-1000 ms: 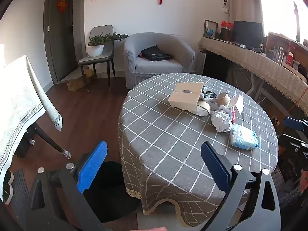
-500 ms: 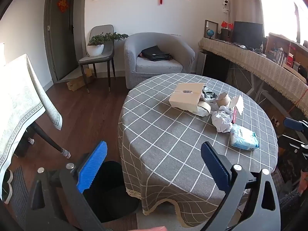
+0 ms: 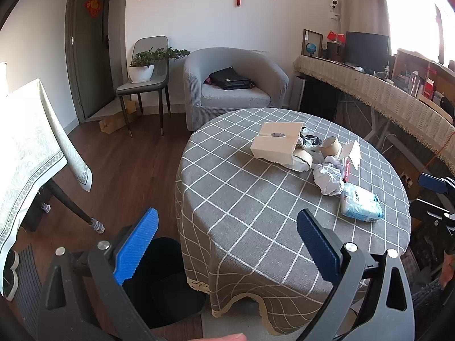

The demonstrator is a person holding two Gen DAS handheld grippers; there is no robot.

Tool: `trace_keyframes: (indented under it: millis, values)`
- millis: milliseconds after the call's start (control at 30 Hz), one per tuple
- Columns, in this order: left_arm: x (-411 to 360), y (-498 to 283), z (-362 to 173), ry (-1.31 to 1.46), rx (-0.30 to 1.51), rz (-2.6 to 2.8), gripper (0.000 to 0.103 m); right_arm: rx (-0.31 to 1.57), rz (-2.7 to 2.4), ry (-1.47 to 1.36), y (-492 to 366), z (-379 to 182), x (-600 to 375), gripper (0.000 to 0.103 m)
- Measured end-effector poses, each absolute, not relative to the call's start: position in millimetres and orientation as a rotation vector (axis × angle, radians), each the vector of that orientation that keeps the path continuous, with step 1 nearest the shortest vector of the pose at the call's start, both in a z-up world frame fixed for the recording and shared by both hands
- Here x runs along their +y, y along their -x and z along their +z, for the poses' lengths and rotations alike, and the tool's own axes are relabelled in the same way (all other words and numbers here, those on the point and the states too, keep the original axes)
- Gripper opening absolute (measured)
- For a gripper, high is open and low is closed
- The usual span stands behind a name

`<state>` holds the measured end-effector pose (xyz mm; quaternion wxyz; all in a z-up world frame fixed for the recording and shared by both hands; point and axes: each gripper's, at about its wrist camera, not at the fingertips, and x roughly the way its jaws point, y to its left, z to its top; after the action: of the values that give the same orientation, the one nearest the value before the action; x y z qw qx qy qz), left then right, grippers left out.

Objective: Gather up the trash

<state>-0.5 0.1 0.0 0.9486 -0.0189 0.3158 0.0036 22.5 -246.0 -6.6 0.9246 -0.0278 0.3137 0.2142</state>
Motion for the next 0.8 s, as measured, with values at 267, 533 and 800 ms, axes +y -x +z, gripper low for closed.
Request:
trace_keyframes:
  millis: [267, 533, 800]
  values:
    - [0.7, -1.3, -0.8, 0.041, 0.646, 0.007, 0.1, 0.647, 0.441, 0.063, -23.1, -13.8, -242.5, 0.1]
    - [1.3, -1.3, -1.4, 0.044, 0.65, 0.003, 0.1, 0.649, 0.442, 0.068, -22.9, -13.2, -237.3, 0.1]
    - [1.7, 0.7, -0.4, 0.048, 0.648, 0.001, 0.1, 0.658, 0.442, 0.073, -24.1, -14.8, -234.6, 0.1]
